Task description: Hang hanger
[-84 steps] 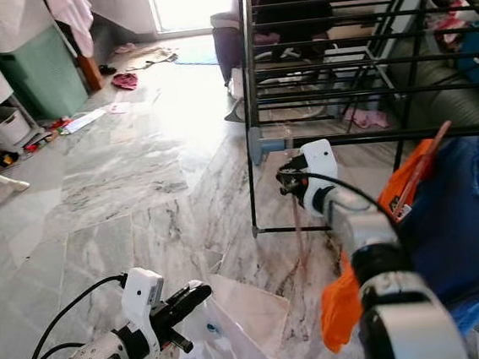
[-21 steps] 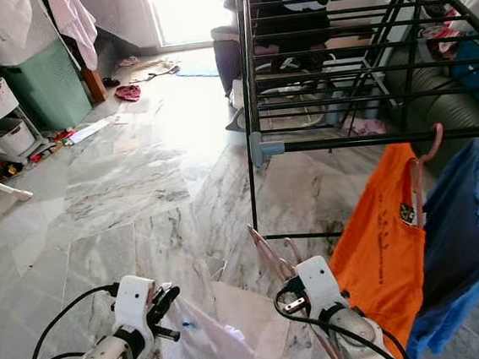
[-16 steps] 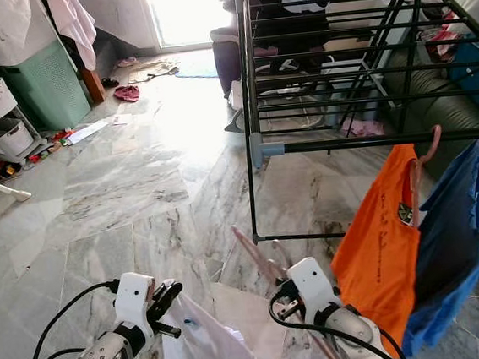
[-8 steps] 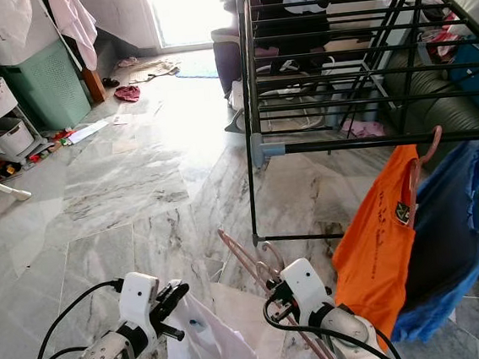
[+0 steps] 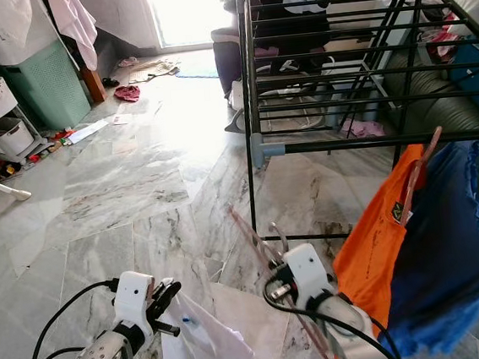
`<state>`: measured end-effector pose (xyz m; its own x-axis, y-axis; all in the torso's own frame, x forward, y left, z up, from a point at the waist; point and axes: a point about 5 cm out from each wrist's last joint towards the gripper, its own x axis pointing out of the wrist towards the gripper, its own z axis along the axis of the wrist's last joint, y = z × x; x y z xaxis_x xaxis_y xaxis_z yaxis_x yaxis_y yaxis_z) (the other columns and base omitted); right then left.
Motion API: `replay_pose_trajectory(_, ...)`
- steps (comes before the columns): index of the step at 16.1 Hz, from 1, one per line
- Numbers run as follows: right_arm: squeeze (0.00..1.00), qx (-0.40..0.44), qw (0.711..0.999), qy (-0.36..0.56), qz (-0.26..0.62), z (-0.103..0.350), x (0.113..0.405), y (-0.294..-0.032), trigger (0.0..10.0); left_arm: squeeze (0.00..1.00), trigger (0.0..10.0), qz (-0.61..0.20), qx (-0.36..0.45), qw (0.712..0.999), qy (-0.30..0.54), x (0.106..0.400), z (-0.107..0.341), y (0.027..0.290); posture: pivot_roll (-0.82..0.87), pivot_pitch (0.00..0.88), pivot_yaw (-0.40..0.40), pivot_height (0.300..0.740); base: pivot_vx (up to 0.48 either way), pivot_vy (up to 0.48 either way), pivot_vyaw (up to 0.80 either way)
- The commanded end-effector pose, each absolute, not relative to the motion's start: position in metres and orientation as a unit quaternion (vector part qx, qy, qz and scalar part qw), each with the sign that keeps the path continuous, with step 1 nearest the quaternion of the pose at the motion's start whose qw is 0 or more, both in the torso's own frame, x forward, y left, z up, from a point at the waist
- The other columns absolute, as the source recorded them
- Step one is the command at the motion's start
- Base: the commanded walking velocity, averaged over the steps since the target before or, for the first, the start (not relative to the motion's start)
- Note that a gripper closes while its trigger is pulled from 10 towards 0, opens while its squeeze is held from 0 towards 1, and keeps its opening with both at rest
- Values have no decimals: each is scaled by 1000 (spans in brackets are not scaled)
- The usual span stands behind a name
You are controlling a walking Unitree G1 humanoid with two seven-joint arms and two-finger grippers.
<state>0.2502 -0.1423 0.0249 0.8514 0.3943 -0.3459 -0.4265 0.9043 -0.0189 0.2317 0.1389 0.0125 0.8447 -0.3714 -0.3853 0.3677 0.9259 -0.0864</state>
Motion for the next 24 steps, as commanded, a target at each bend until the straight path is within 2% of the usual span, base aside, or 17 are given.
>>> replay_pose_trajectory(1, 0, -45, 964, 158, 211, 30, 254, -141, 10000, 0, 10000, -186, 1, 966, 182, 239, 23, 140, -108, 0, 40, 740, 0, 0, 0)
replay_pose_trajectory(5, 0, -47, 964, 157, 210, 29, 254, -138, 10000, 0, 10000, -183, 6, 967, 176, 240, 26, 138, -105, 0, 41, 740, 0, 0, 0)
replay_pose_trajectory(20, 0, -49, 976, 147, 153, 30, 259, -143, 10000, 0, 10000, -189, 13, 966, 175, 248, 31, 136, -123, 0, 68, 740, -339, 0, 0)
replay_pose_trajectory(24, 0, -56, 978, 147, 140, 29, 261, -143, 10000, 0, 10000, -200, 1, 967, 160, 249, 35, 138, -118, 0, 75, 740, 0, 0, 0)
